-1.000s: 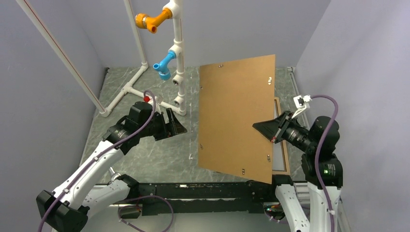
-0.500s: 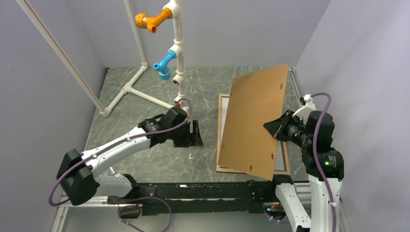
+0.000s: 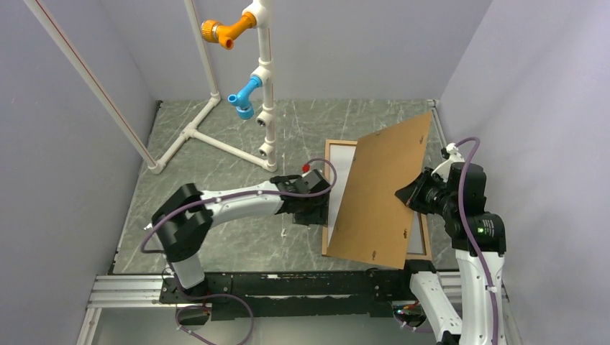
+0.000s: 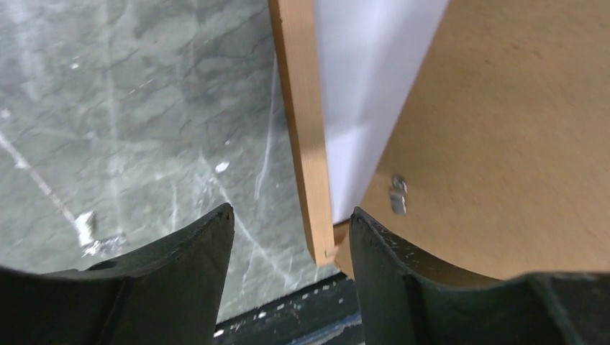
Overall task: Put the photo into the frame
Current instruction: Move the photo frame to the center of the board.
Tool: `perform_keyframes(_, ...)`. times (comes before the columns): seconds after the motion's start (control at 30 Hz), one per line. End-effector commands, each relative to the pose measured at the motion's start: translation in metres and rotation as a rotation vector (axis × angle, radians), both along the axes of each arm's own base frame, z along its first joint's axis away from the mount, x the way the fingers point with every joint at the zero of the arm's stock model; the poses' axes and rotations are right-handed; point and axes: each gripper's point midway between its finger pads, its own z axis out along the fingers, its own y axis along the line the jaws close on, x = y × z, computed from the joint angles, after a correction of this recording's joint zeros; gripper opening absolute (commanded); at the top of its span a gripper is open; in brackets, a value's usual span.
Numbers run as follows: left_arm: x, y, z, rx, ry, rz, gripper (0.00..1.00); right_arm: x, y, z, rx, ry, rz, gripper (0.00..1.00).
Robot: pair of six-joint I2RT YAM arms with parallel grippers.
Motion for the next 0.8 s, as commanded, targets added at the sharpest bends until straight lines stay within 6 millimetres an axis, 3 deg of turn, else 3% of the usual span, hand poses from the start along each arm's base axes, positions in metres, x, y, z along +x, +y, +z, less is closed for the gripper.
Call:
perform_keyframes(0.0, 0.01, -0.021, -0.005, 0.033, -0.033, 0.022, 0.63, 0.002, -0.015, 0.026, -0.094, -0.088, -0.032, 0.0)
perform_keyframes(0.23, 0.009, -0.031, -0.03, 0.038, 0.001, 0.016, 0.54, -0.003, -0.002, 0.04, -0.042, -0.093, 0.026, 0.0)
perform_keyframes(0.37, 0.008, -0.025, -0.046, 0.101, 0.023, 0.02, 0.46, -0.003, -0.001, 0.042, -0.038, -0.097, 0.034, 0.0)
perform_keyframes(0.6, 0.008, -0.015, -0.058, 0.144, 0.041, 0.037, 0.22, -0.003, 0.005, 0.044, -0.015, -0.103, 0.062, 0.0)
perform_keyframes(0.77, 0.01, 0.003, -0.058, 0.142, 0.045, 0.091, 0.02, -0.003, 0.011, 0.039, 0.007, -0.1, 0.087, 0.0)
